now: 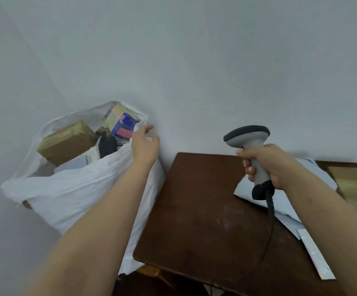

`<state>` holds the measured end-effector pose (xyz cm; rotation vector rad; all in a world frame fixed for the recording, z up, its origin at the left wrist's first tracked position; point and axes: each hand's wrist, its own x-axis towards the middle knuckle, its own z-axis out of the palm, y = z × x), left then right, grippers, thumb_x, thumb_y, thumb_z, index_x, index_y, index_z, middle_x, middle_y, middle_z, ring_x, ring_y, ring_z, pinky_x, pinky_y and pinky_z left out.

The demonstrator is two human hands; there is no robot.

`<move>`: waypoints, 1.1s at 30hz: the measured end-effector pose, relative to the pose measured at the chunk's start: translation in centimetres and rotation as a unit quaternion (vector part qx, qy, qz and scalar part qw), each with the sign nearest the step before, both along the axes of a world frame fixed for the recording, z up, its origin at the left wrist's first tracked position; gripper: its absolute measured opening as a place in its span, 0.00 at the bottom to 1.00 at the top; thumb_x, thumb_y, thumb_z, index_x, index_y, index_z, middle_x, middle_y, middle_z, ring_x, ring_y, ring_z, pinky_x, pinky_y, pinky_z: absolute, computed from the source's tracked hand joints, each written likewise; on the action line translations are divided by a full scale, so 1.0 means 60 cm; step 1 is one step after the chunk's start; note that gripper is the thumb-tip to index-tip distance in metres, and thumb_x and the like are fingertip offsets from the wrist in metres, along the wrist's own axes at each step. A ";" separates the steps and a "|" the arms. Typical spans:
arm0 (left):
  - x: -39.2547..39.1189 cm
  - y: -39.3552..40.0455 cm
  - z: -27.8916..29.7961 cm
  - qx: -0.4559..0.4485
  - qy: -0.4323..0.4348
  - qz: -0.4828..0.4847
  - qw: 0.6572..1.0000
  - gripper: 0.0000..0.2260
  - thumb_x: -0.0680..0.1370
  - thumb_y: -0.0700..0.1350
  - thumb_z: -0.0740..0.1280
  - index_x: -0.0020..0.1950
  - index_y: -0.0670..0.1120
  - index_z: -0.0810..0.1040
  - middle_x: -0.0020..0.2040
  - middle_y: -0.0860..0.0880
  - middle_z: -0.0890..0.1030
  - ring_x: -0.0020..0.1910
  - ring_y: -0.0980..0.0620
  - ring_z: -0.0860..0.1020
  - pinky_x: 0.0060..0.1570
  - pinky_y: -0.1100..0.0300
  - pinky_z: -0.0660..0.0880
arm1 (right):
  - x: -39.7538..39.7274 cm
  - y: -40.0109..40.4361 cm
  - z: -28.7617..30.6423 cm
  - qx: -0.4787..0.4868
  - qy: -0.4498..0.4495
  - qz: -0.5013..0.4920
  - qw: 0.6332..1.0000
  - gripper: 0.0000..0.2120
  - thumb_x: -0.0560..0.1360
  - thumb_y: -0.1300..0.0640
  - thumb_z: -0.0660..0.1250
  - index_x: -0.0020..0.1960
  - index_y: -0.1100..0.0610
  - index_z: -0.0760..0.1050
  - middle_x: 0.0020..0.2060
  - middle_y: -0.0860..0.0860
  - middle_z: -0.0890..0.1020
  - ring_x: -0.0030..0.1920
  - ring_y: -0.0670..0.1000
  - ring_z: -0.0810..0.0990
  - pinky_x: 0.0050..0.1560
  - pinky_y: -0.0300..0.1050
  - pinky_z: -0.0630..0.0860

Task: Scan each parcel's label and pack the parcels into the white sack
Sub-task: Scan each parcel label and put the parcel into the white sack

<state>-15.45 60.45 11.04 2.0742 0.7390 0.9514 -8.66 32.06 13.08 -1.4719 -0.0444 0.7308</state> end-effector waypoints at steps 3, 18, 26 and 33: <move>0.053 -0.101 -0.053 -0.008 0.050 -0.085 0.995 0.14 0.77 0.39 0.66 0.63 0.42 0.76 0.61 0.44 0.77 0.62 0.48 0.74 0.64 0.55 0.70 | 0.013 -0.066 -0.026 -0.018 0.020 -0.032 0.999 0.05 0.77 0.61 0.69 0.49 0.60 0.74 0.28 0.52 0.71 0.21 0.47 0.68 0.22 0.38 0.69; 0.146 -0.622 -0.298 -0.049 0.301 -0.422 0.854 0.19 0.78 0.43 0.67 0.68 0.45 0.71 0.66 0.45 0.71 0.65 0.49 0.70 0.56 0.70 0.60 | 0.009 -0.481 -0.172 -0.092 0.138 -0.289 0.943 0.06 0.78 0.64 0.67 0.43 0.63 0.72 0.26 0.53 0.69 0.19 0.47 0.65 0.20 0.37 0.66; 0.123 -0.783 -0.385 -0.071 0.418 -0.363 0.830 0.32 0.72 0.55 0.74 0.69 0.43 0.65 0.65 0.44 0.68 0.65 0.44 0.70 0.64 0.50 0.70 | -0.012 -0.588 -0.219 -0.115 0.183 -0.339 0.916 0.08 0.76 0.64 0.69 0.39 0.63 0.74 0.24 0.53 0.71 0.22 0.48 0.66 0.26 0.41 0.67; 0.110 -0.834 -0.407 -0.070 0.453 -0.306 0.834 0.39 0.70 0.52 0.76 0.72 0.40 0.58 0.67 0.41 0.65 0.66 0.42 0.68 0.62 0.51 0.70 | -0.007 -0.611 -0.244 -0.109 0.216 -0.329 0.913 0.08 0.76 0.64 0.70 0.40 0.63 0.74 0.25 0.53 0.71 0.23 0.48 0.67 0.26 0.41 0.68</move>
